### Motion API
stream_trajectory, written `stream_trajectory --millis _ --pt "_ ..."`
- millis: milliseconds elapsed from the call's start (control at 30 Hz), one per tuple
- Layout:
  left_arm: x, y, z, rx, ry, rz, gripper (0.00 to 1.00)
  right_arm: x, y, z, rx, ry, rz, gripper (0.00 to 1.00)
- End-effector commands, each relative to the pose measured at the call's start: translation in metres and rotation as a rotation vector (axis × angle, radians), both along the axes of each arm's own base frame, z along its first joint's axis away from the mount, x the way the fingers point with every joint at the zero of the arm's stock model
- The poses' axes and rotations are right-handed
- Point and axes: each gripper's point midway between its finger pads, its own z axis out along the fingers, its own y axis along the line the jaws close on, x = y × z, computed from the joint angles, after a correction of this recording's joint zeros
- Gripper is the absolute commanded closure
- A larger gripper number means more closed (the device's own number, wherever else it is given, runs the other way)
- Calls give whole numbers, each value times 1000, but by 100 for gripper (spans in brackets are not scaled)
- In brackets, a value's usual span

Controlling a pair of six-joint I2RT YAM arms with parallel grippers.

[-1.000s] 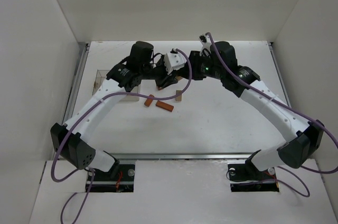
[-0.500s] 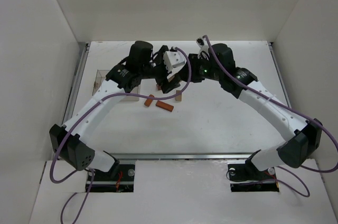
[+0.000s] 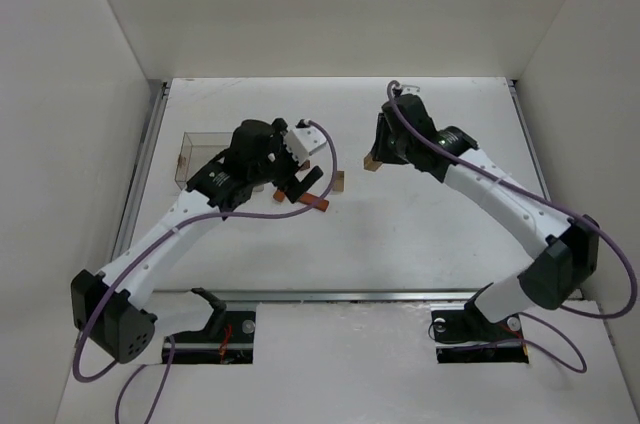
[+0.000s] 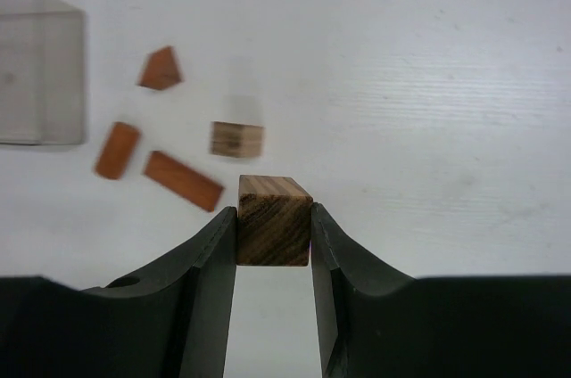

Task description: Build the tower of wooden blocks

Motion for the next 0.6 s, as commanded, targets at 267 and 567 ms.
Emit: stream_trajectory --millis 267,567 --pt "9 61 -31 33 -76 363 0 26 -20 -101 -369 157 -130 100" --pt "2 75 -53 72 -112 379 0 38 -1 -128 -392 162 -97 100"
